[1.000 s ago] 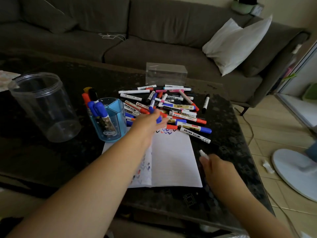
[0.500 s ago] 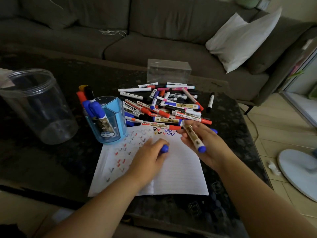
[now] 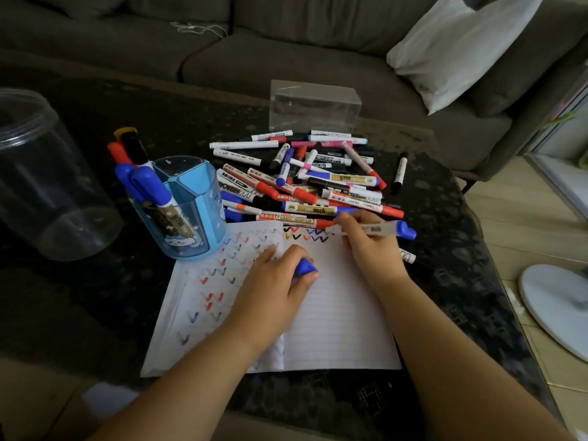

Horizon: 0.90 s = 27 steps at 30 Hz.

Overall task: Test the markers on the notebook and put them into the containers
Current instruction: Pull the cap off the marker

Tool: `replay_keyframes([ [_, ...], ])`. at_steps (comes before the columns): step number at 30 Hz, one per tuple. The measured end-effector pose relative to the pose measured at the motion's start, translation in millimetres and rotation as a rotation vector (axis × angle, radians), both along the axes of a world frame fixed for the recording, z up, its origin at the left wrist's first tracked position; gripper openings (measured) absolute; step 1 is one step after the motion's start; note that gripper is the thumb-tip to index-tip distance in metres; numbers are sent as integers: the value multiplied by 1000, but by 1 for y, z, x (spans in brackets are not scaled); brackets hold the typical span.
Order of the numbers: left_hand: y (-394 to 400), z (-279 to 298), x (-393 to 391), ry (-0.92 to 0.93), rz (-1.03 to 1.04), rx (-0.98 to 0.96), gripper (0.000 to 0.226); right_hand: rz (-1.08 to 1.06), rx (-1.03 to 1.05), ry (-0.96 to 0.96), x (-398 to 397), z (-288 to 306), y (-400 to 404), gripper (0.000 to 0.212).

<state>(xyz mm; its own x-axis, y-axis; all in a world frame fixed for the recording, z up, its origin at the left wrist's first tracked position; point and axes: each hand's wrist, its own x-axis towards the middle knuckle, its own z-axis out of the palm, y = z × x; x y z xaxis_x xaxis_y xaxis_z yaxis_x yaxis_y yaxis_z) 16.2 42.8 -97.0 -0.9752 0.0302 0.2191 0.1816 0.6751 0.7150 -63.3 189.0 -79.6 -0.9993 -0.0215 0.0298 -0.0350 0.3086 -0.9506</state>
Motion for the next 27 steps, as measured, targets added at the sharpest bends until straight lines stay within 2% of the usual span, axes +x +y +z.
replay_keyframes([
  [2, -1, -1, -1, 2, 5, 9, 13, -63, -1, 26, -2, -4, 1, 16],
  [5, -1, -1, -1, 6, 11, 4, 13, -86, 16, 76, -2, -6, 1, 21],
  [27, 1, 7, 3, 12, 34, 1, 17, -107, 86, 64, -5, -8, 1, 32],
])
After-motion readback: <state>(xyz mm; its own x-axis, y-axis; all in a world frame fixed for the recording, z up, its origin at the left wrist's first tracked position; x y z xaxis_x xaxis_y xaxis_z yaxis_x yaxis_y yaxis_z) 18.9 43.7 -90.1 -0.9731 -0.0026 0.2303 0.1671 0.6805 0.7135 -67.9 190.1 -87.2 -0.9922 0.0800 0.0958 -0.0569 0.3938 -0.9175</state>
